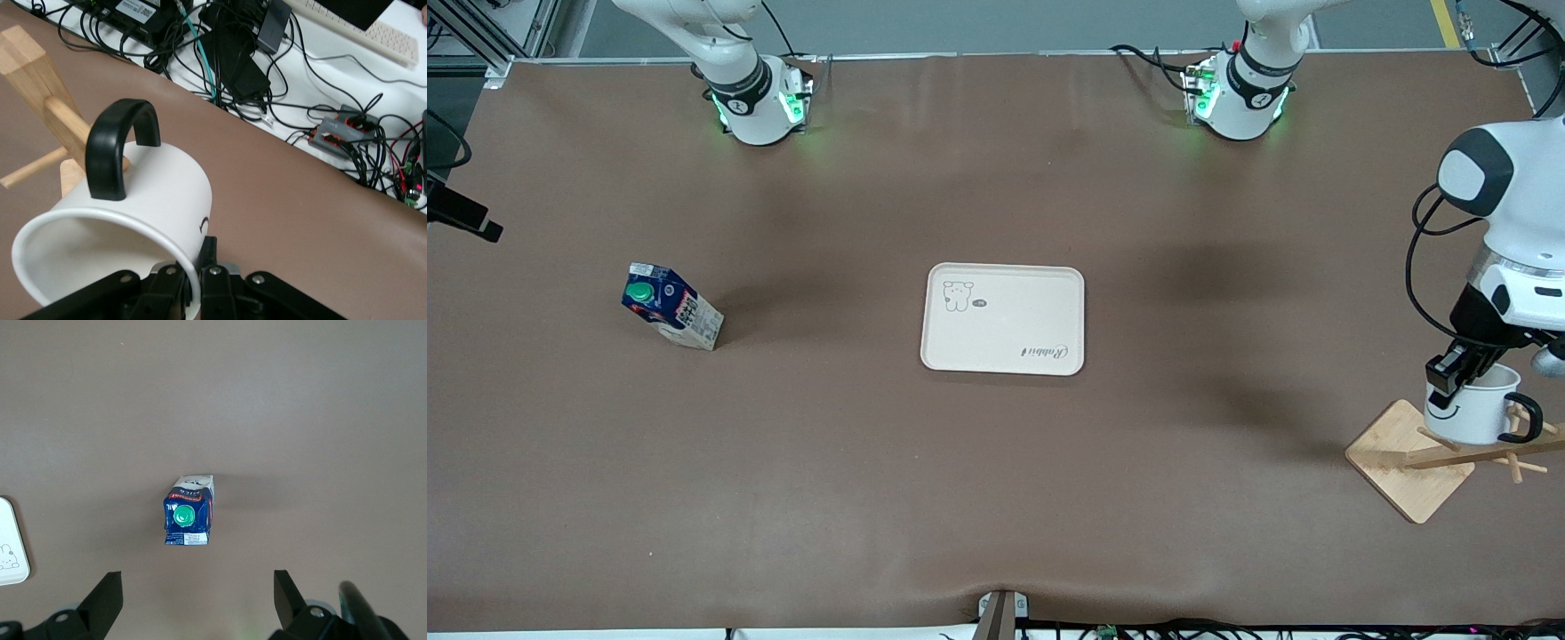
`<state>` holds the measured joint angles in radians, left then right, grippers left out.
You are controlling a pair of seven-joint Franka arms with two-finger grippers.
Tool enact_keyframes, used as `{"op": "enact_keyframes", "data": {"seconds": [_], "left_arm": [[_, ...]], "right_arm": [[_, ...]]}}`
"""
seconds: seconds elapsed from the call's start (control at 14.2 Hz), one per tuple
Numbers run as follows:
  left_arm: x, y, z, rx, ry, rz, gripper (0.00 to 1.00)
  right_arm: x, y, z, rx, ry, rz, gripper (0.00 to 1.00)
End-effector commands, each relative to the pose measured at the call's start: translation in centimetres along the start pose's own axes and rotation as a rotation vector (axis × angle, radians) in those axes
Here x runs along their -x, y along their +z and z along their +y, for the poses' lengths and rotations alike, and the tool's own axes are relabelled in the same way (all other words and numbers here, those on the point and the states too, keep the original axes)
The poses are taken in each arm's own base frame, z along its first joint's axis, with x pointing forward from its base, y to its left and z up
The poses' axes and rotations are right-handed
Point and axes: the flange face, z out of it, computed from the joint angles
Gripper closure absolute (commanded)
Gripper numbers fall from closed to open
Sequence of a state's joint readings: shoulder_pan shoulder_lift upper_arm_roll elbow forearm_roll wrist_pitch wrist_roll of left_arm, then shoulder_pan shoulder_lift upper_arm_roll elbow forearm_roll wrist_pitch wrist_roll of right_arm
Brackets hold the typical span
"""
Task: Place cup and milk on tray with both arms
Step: 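Grasp the white mug rim with the left gripper, then lift the mug off the stand and carry it toward the tray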
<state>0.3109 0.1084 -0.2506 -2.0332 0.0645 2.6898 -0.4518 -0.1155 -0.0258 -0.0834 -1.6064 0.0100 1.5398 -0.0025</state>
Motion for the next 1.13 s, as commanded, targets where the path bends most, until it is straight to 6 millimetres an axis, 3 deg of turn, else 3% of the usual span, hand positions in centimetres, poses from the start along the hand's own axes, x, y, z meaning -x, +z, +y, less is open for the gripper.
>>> {"op": "enact_keyframes", "data": {"seconds": [0.0,0.07,0.49,0.71,0.92,1.06], "left_arm": [[0.1,-1.5,1.9,-0.008,0.041,-0.022,1.00],[0.5,-1.7,2.9,-0.005,0.045,-0.038,1.00],[4.4,-2.2,10.9,0.004,0.158,-0.225,1.00],[8.4,-1.3,15.6,0.031,0.183,-0.315,1.00],[14.1,-0.4,21.8,0.058,0.123,-0.396,1.00],[17.6,0.7,24.6,0.061,0.117,-0.451,1.00]], "right_arm": [[-0.9,0.5,0.3,-0.017,0.018,-0.009,0.00],[-1.8,1.9,0.0,-0.010,0.014,-0.035,0.00],[-2.3,1.8,0.1,-0.008,0.022,-0.028,0.00],[-2.3,1.3,-0.3,-0.009,0.015,-0.020,0.00],[-2.4,1.6,-0.3,-0.009,0.015,-0.025,0.00],[-2.6,1.8,-0.4,-0.010,0.012,-0.022,0.00]]}}
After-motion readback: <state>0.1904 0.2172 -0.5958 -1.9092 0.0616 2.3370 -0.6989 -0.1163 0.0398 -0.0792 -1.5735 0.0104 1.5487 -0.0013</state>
